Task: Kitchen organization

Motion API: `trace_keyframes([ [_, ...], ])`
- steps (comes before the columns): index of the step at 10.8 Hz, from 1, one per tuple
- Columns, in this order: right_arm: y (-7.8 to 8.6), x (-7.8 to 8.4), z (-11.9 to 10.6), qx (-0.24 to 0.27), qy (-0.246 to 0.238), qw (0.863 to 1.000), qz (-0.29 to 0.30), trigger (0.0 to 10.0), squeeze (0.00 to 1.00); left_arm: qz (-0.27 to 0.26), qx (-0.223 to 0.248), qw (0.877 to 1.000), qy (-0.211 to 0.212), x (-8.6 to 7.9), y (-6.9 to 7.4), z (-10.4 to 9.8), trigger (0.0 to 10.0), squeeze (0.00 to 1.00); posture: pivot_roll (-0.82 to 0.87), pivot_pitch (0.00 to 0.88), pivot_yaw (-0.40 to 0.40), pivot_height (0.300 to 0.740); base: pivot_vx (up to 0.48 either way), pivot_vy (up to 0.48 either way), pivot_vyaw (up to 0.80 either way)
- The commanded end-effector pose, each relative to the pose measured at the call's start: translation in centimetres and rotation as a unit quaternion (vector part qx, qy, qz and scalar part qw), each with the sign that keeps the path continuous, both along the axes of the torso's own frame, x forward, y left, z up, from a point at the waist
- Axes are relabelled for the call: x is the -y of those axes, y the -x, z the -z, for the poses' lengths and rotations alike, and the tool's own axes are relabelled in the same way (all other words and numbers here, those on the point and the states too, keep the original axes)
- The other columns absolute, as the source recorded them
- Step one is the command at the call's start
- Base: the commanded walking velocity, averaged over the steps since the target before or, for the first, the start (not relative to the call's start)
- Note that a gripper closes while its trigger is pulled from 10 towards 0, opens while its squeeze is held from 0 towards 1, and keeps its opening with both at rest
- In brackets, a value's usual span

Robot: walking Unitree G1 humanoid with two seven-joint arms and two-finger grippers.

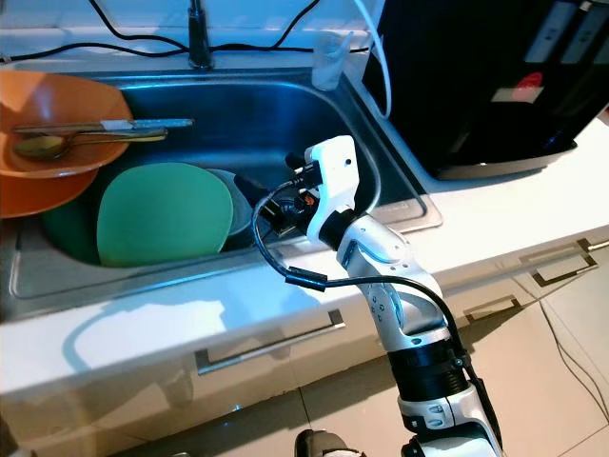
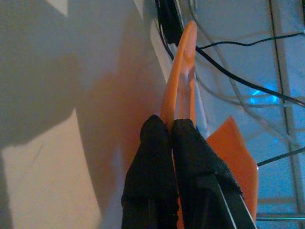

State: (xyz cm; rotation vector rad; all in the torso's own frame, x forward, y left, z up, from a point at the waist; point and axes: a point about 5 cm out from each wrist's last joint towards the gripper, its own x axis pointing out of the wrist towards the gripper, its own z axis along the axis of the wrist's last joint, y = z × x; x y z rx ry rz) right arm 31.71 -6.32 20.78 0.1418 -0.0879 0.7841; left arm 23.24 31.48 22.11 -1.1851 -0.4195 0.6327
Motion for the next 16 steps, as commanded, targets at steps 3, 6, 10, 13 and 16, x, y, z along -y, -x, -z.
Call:
trace_keyframes([
  [3, 0.2, 1.3, -0.4, 0.012, 0.003, 1.0, 0.024, 10.0, 0.0, -0.048, -0.14, 0.988, 0.055, -3.2, -0.5, 6.6, 10.0, 0.0, 0.07, 0.172, -0.193, 0.74, 0.0, 0.0, 0.0],
  [6, 0.3, 1.7, -0.3, 0.011, 0.003, 0.999, 0.035, 10.0, 0.0, -0.045, -0.141, 0.989, 0.017, -4.7, -1.9, 5.5, 10.0, 0.0, 0.05, 0.172, -0.176, 0.74, 0.0, 0.0, 0.0],
  [10, 0.5, 2.2, -0.3, 0.011, 0.003, 0.999, 0.05, 10.0, 0.0, -0.061, -0.173, 0.983, -0.02, -6.6, -2.5, 5.1, 10.0, 0.0, 0.03, 0.169, -0.158, 0.74, 0.0, 0.0, 0.0],
  [13, 0.6, 2.4, -0.2, 0.01, 0.002, 0.998, 0.057, 10.0, 0.0, -0.108, -0.206, 0.972, -0.037, -9.1, -1.5, 5.4, 10.0, 0.0, 0.03, 0.169, -0.149, 0.74, 0.0, 0.0, 0.0],
  [16, 0.6, 2.4, -0.2, 0.009, 0.0, 0.998, 0.059, 10.0, 0.0, -0.146, -0.233, 0.96, -0.054, -11.6, 0.0, 5.5, 10.0, 0.0, 0.03, 0.172, -0.148, 0.74, 0.0, 0.0, 0.0],
])
